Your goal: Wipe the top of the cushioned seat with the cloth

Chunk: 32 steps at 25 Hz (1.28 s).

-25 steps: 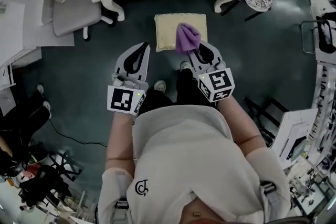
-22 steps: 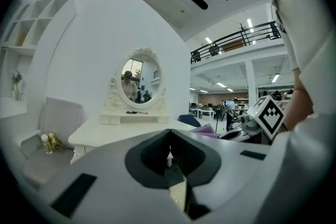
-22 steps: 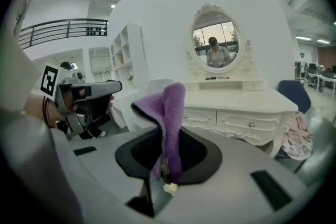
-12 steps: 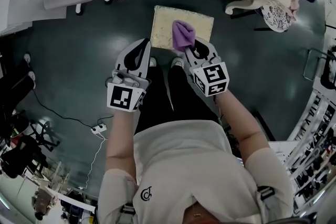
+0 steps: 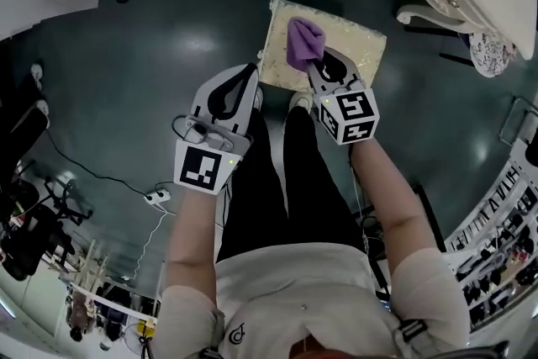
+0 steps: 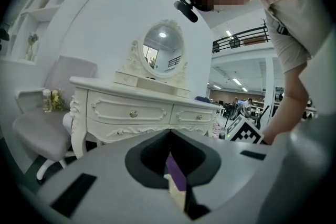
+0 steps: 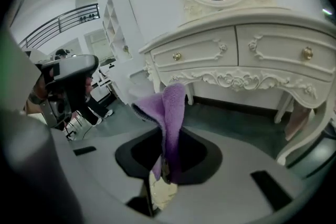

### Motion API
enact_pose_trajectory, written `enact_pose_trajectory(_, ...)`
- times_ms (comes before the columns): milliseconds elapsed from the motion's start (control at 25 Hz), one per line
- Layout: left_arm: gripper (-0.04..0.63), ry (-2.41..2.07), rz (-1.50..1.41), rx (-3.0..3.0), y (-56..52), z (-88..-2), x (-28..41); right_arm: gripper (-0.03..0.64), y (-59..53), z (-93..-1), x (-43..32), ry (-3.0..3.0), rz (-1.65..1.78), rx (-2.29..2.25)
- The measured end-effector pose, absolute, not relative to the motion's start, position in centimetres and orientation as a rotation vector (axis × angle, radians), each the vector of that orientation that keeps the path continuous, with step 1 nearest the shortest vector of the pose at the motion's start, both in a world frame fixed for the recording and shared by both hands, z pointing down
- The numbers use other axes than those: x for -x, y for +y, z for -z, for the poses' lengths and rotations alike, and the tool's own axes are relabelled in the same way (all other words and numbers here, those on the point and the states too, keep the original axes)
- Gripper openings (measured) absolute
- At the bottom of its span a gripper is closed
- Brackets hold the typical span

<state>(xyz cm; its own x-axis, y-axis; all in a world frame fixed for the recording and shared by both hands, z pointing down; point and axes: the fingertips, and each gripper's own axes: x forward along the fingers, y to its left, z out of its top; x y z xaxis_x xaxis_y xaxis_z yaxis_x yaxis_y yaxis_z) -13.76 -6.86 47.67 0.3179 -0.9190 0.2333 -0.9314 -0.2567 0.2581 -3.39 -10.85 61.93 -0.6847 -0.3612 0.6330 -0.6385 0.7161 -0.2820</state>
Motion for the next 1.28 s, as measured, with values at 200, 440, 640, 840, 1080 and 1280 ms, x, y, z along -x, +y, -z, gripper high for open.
enact_pose_trajectory(200,0.014,-1.623,-0.08,-2.254,-7.7,-51.6,15.6,0.078,-11.6,-67.9,5.9,-2.317,-0.729,-0.781)
enact_pose_trajectory(440,0.014,-1.583,-0.084,-2.281,-9.1,-54.8,16.1,0.078,-12.9,-72.8,8.0,-2.275,-0.747,-0.782)
enact_pose_trajectory(640,0.014,-1.535,-0.097,-2.285,-9.2,-56.0,16.0,0.078,-13.9,-75.3,8.7,-2.22,-0.745,-0.812)
enact_pose_trajectory(840,0.014,-1.492,-0.13,-2.286,-8.9,-57.2,15.3,0.083,-14.7,-77.1,7.8,-2.132,-0.786,-0.853)
enact_pose_trajectory(1080,0.014,-1.471,-0.138,-2.293,-9.7,-57.7,14.0,0.086,-15.2,-77.6,6.9,-2.106,-0.826,-0.825)
enact_pose_trajectory(1280,0.014,-1.446,-0.154,-2.312,-10.4,-57.4,12.0,0.084,-15.5,-77.5,4.8,-2.064,-0.81,-0.827)
